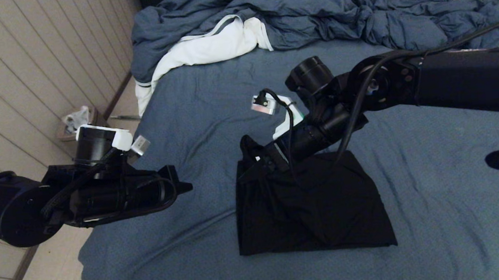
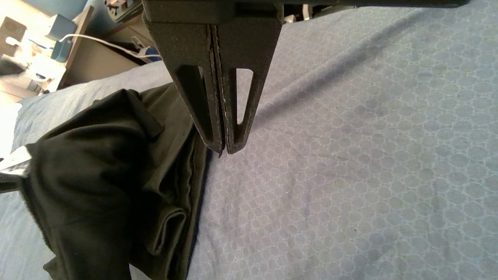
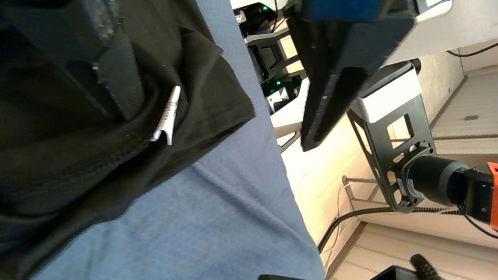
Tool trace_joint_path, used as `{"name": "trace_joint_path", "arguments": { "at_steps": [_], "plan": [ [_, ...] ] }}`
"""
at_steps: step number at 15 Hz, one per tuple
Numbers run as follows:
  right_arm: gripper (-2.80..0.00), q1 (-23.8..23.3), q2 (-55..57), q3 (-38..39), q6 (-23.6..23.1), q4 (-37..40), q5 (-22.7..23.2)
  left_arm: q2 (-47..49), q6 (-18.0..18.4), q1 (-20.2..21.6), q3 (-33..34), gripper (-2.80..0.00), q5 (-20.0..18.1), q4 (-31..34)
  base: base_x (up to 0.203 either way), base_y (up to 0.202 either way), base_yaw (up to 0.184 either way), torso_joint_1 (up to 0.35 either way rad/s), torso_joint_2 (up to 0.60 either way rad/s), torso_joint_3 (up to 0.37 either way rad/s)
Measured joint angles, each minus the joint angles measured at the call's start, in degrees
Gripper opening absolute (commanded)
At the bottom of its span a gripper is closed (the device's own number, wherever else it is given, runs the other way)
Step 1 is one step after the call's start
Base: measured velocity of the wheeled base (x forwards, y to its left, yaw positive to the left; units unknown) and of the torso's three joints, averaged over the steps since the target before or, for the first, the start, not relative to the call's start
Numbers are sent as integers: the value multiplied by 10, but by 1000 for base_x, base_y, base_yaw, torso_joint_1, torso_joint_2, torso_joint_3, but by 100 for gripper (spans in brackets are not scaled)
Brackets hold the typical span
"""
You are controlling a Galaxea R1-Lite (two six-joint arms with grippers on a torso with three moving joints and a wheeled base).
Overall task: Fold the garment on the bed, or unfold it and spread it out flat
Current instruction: Fold the black T-shirt
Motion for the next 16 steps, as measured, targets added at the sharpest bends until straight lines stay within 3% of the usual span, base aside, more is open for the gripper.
{"name": "trace_joint_path", "arguments": {
  "at_steps": [4,8,9,12,16],
  "plan": [
    [0,-1,3,0,0,-1,-34,0,0,0,0,-280,0,0,0,0,0,0,0,0],
    [0,-19,-8,0,1,-13,-34,0,-1,0,0,-280,0,0,0,0,0,0,0,0],
    [-280,-27,-13,0,2,-14,-35,-1,-1,0,1,-280,0,0,0,0,0,0,0,0],
    [-280,-61,-22,4,7,-13,-78,-2,-1,0,1,-280,0,0,0,0,0,0,0,0],
    [-280,-95,-39,38,8,-8,-84,-1,-1,0,1,-280,0,0,0,0,0,0,0,0]
  ]
}}
